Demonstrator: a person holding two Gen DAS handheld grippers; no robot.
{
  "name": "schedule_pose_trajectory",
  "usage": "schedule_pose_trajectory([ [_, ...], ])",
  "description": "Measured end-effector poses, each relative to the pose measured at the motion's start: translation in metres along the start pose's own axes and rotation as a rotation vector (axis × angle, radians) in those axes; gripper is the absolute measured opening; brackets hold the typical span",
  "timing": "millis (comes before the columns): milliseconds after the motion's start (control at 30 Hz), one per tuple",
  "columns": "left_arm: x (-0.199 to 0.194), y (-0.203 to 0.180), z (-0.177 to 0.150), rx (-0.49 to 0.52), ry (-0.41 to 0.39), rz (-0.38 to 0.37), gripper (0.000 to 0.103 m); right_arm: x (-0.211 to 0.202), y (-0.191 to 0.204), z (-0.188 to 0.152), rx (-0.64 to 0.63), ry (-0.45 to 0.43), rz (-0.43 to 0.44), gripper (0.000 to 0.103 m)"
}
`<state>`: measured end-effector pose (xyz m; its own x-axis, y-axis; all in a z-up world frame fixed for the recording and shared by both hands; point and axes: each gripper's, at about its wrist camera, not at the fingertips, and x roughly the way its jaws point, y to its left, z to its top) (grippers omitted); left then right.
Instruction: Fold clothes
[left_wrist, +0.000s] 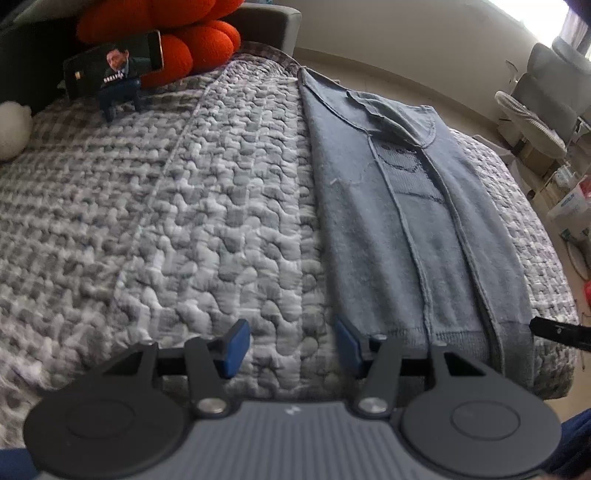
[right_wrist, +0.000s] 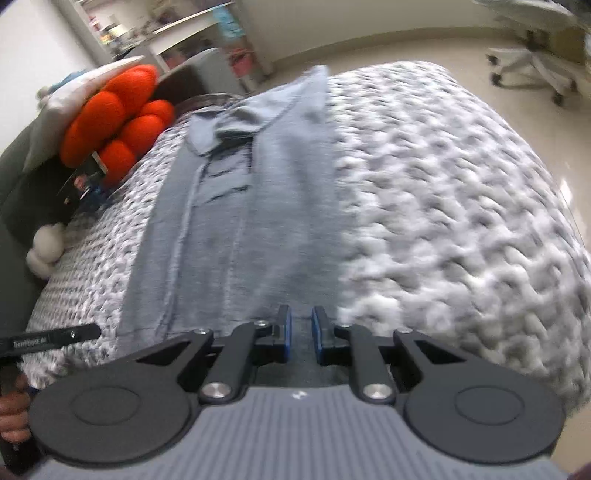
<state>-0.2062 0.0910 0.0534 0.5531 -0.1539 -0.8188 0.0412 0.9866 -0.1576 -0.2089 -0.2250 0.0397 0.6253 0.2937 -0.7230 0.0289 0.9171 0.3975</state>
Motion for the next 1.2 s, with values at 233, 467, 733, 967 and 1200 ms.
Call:
schedule_pose_trajectory([
  [233, 0.009, -0.006, -0.012, -0.015, 0.029, -0.055, 0.053, -0.002, -0.015, -0.008, 0.022, 0.013, -0.046, 0.025],
  [467, 0.020, -0.008, -0.027, -0.046, 0.051, -0.117, 0.056, -0.001, -0.026, -0.018, 0.072, 0.081, 0.023, 0.044],
  [733, 0.022, -0.011, -0.031, -0.076, 0.035, -0.162, 0.055, 0.001, -0.035, -0.025, 0.180, 0.128, 0.096, 0.045],
  [967, 0.023, -0.011, -0.032, -0.102, 0.031, -0.165, 0.050, 0.003, -0.045, -0.027, 0.286, 0.143, 0.140, 0.025],
  [1200, 0.014, -0.024, -0.029, -0.002, 0.046, -0.127, 0.005, 0.000, -0.040, -0.031, 0.278, 0.127, 0.135, 0.010],
])
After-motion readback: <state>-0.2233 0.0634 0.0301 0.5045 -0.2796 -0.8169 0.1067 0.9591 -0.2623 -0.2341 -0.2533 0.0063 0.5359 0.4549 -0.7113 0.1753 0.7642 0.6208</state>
